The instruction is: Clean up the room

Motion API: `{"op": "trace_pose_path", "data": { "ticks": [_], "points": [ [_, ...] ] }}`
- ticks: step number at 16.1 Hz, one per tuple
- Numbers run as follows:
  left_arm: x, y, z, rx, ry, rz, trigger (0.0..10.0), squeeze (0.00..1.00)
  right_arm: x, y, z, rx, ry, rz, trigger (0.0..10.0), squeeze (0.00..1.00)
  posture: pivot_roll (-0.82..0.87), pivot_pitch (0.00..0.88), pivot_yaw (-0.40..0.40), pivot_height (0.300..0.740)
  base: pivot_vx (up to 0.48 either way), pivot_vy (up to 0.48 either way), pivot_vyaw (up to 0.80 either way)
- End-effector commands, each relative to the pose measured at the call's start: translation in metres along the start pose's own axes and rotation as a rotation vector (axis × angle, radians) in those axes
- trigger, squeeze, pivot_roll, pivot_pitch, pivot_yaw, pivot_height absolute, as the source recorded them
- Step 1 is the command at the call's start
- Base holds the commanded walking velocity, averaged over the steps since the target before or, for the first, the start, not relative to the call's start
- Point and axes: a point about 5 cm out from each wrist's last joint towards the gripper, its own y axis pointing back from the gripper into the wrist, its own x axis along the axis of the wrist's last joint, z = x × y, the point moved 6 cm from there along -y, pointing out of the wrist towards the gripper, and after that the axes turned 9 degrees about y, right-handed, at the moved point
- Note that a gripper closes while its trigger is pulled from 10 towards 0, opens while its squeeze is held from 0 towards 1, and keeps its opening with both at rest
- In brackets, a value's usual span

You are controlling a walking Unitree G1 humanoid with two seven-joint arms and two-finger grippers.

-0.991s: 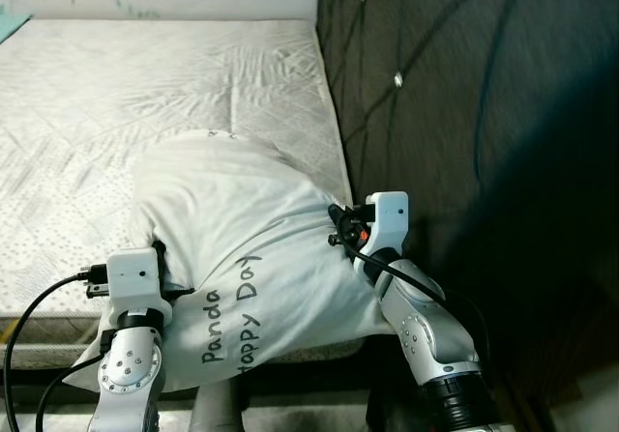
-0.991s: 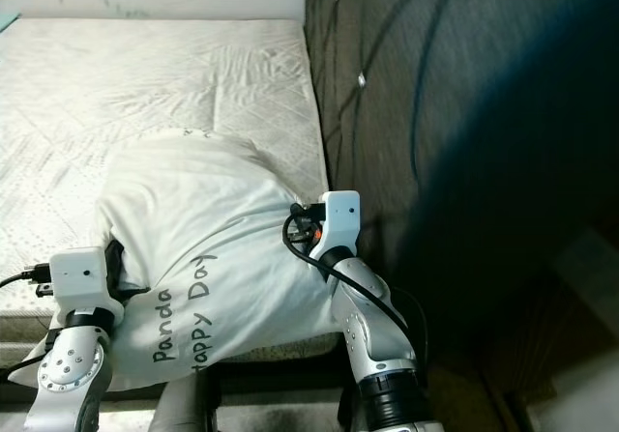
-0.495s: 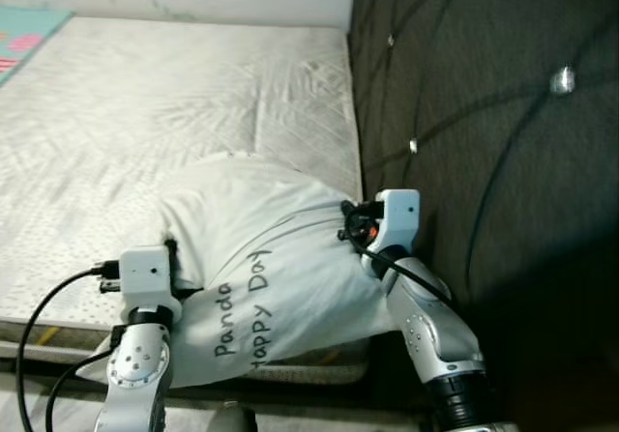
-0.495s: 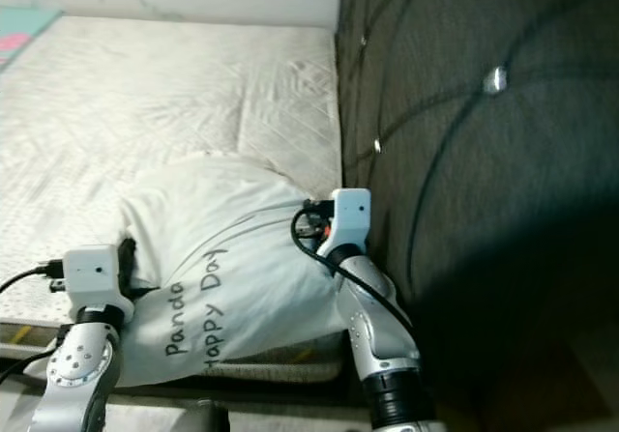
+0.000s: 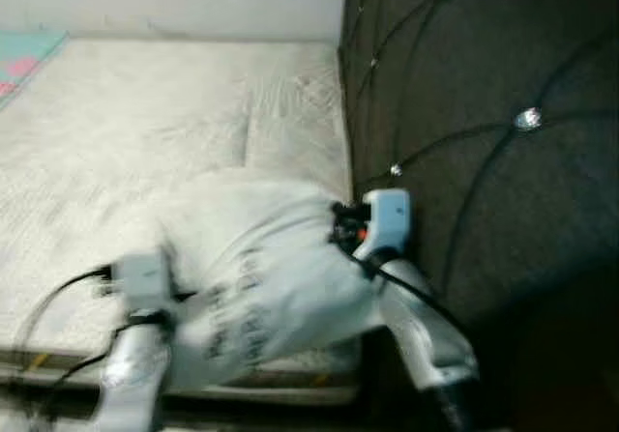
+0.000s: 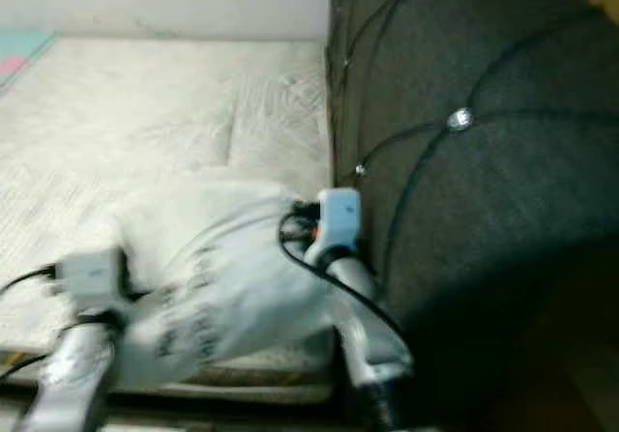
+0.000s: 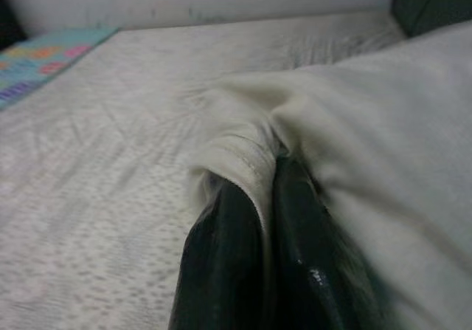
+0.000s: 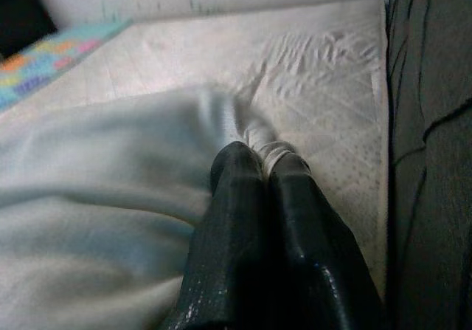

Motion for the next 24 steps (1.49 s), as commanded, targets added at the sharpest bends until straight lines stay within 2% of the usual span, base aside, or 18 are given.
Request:
{"op": "trace_pose_path", "data": {
  "ticks": [1, 2, 3, 4, 5, 6, 9, 10, 13, 14, 18, 21, 23, 24],
  "points": [
    [0.022, 0.001, -0.011, 0.011, -0.035, 0.089, 0.9, 0.0, 0.047, 0.007, 0.032, -0.071, 0.041, 0.171, 0.0, 0.0, -0.07, 0.0, -0.013, 0.74, 0.0, 0.0, 0.0],
    [0.023, 0.001, -0.012, 0.013, -0.035, 0.09, 1.0, 0.0, 0.048, 0.007, 0.033, -0.075, 0.04, 0.172, 0.0, 0.0, -0.07, 0.0, -0.013, 0.74, 0.0, 0.0, 0.0],
    [0.024, 0.001, -0.012, 0.009, -0.033, 0.093, 1.6, 0.0, 0.049, 0.008, 0.035, -0.08, 0.042, 0.176, 0.0, 0.0, -0.07, 0.0, -0.014, 0.74, 0.0, 0.0, 0.0],
    [0.024, 0.001, -0.008, -0.007, -0.03, 0.093, 4.4, 0.0, 0.05, 0.01, 0.035, -0.08, 0.046, 0.181, 0.0, 0.0, -0.07, 0.0, -0.015, 0.74, 0.0, 0.0, 0.0],
    [0.023, 0.002, -0.003, -0.033, -0.025, 0.085, 8.8, 0.0, 0.051, 0.011, 0.034, -0.071, 0.043, 0.19, 0.0, 0.0, -0.07, 0.0, -0.015, 0.74, 0.0, 0.0, 0.0],
    [0.021, 0.002, 0.0, -0.047, -0.023, 0.078, 10.0, 0.0, 0.052, 0.013, 0.032, -0.065, 0.048, 0.195, 0.0, 0.0, -0.07, 0.0, -0.013, 0.74, 0.0, 0.0, 0.0],
    [0.017, -0.001, 0.004, -0.058, 0.036, 0.051, 10.0, 0.0, 0.045, 0.018, 0.034, -0.076, 0.06, 0.177, 0.0, 0.0, -0.08, 0.0, -0.011, 0.74, 0.0, 0.0, 0.0],
    [0.015, -0.001, 0.01, -0.08, 0.088, 0.04, 10.0, 0.0, 0.039, 0.02, 0.035, -0.081, 0.059, 0.151, 0.0, 0.0, -0.08, 0.0, -0.011, 0.74, 0.0, 0.0, 0.0],
    [0.014, -0.002, 0.012, -0.079, 0.115, 0.032, 10.0, 0.0, 0.038, 0.02, 0.037, -0.086, 0.059, 0.146, 0.0, 0.0, -0.09, 0.0, -0.009, 0.74, 0.0, 0.0, -0.8],
    [0.014, -0.003, 0.014, -0.082, 0.141, 0.027, 10.0, 0.0, 0.039, 0.018, 0.041, -0.1, 0.074, 0.14, 10.0, 0.0, -0.09, 0.0, -0.009, 0.74, 0.0, 0.0, 0.0],
    [0.012, -0.003, 0.017, -0.108, 0.193, 0.006, 10.0, 0.0, 0.037, 0.017, 0.045, -0.113, 0.086, 0.126, 10.0, 0.0, -0.09, 0.0, -0.013, 0.74, 0.0, 0.0, 0.0],
    [0.009, -0.002, 0.02, -0.119, 0.202, -0.02, 10.0, 0.0, 0.036, 0.02, 0.045, -0.104, 0.091, 0.12, 10.0, 0.0, -0.09, 0.0, -0.015, 0.74, 0.0, 0.0, -0.69],
    [0.006, -0.001, 0.009, -0.071, 0.188, -0.033, 10.0, 0.0, 0.037, 0.021, 0.046, -0.106, 0.084, 0.123, 10.0, 0.0, -0.09, 0.0, -0.015, 0.74, 0.0, 0.0, 0.0],
    [0.002, -0.003, -0.003, -0.017, 0.206, -0.048, 10.0, 0.0, 0.036, 0.021, 0.048, -0.111, 0.085, 0.119, 10.0, 0.0, -0.09, 0.0, -0.015, 0.74, 0.0, 0.0, 0.0]
  ]
}}
